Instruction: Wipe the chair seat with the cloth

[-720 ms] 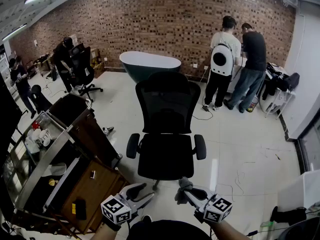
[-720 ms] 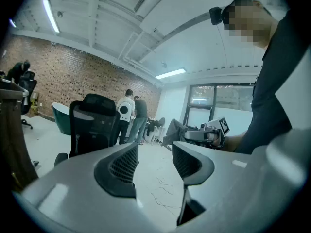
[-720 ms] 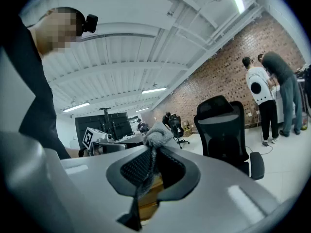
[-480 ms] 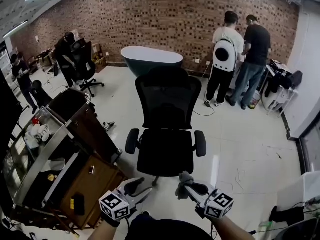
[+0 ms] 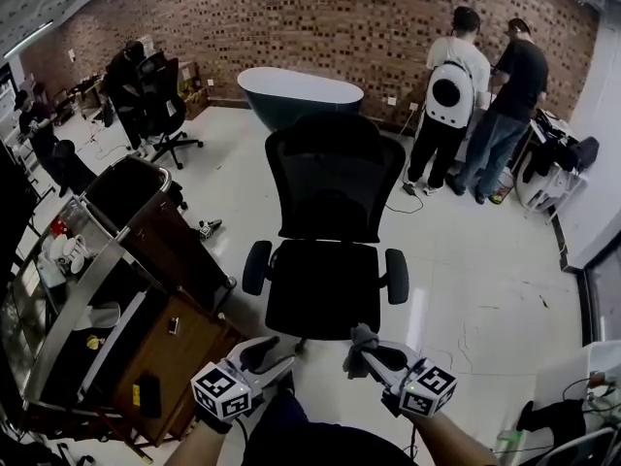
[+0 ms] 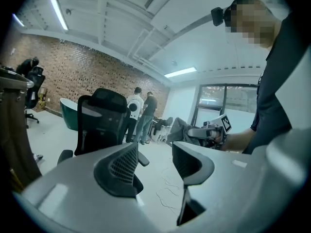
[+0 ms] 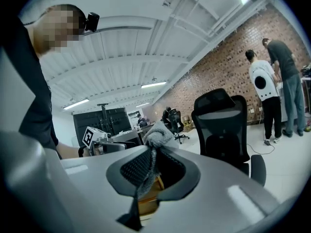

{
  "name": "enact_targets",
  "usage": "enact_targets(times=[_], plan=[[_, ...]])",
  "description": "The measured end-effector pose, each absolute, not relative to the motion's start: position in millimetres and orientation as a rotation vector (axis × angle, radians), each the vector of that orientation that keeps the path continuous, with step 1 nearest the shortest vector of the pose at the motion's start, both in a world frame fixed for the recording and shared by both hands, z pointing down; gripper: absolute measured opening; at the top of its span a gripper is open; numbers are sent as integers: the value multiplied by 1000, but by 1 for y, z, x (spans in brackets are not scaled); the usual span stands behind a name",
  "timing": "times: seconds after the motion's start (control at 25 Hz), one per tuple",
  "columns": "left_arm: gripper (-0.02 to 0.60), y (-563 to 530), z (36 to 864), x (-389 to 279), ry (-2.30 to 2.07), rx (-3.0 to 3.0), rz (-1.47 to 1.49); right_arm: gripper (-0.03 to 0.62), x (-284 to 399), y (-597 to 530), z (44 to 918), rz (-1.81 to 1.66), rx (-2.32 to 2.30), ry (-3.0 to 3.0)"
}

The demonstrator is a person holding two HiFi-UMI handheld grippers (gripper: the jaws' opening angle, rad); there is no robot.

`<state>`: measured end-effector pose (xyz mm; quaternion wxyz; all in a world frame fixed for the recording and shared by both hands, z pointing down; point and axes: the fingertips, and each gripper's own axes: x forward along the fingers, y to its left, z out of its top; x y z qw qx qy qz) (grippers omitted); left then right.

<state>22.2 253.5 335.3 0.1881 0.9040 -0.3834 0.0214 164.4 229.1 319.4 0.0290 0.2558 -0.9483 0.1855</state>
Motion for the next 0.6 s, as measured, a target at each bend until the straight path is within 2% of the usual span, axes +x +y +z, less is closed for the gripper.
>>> enact_targets(times=[0.6], plan=[[243, 45, 367, -69, -775, 2586, 119, 40, 36, 26, 346, 661, 978, -2855]])
